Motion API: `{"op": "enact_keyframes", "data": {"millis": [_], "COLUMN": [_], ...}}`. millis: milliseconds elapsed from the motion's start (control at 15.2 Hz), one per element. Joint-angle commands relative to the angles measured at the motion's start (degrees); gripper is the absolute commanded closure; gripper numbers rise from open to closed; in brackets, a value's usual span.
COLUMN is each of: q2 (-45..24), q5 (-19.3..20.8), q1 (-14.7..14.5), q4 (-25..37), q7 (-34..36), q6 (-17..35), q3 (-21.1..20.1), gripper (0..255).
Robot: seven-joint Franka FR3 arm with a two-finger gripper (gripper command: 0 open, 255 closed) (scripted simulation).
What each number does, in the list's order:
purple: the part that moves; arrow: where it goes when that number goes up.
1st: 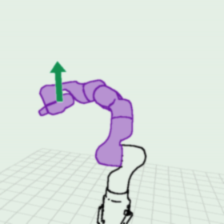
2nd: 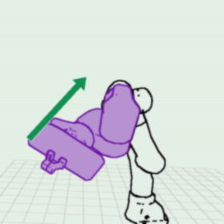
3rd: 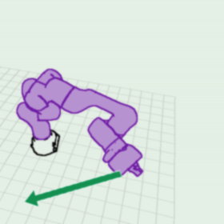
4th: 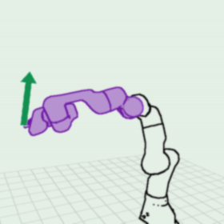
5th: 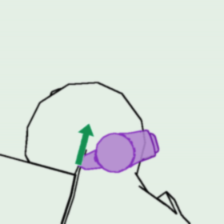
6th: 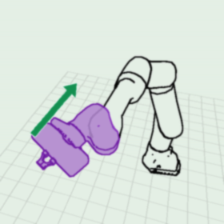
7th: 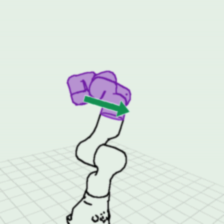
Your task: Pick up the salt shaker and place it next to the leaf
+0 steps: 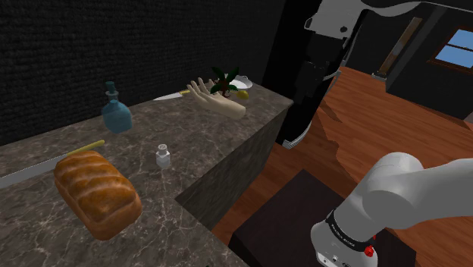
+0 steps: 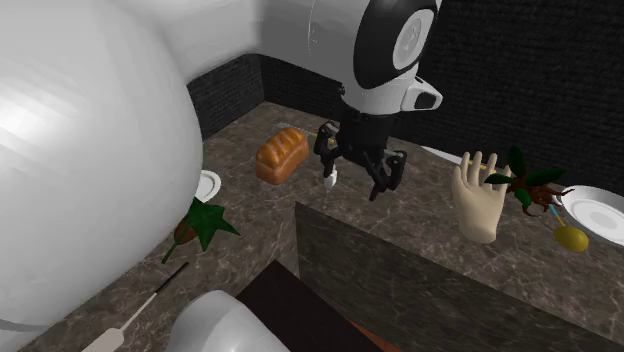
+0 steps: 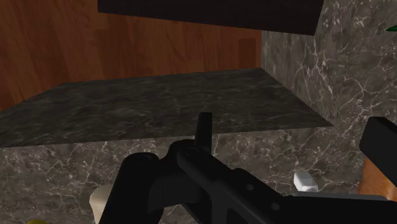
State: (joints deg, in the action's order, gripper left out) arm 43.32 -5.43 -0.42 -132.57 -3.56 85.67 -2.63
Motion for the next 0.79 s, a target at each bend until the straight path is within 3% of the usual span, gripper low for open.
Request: {"op": "enact_keyframes", "data": {"millis": [0, 726], "q2": [0.00, -17.46], "q5": [0.00, -2.32], "q1": [0.00, -1.91], "q4": [0.00, 1.03], "q7": [0.00, 5.62], "q6": [0.00, 17.84], "q3": [0.00, -7.75], "gripper": [0, 0]}}
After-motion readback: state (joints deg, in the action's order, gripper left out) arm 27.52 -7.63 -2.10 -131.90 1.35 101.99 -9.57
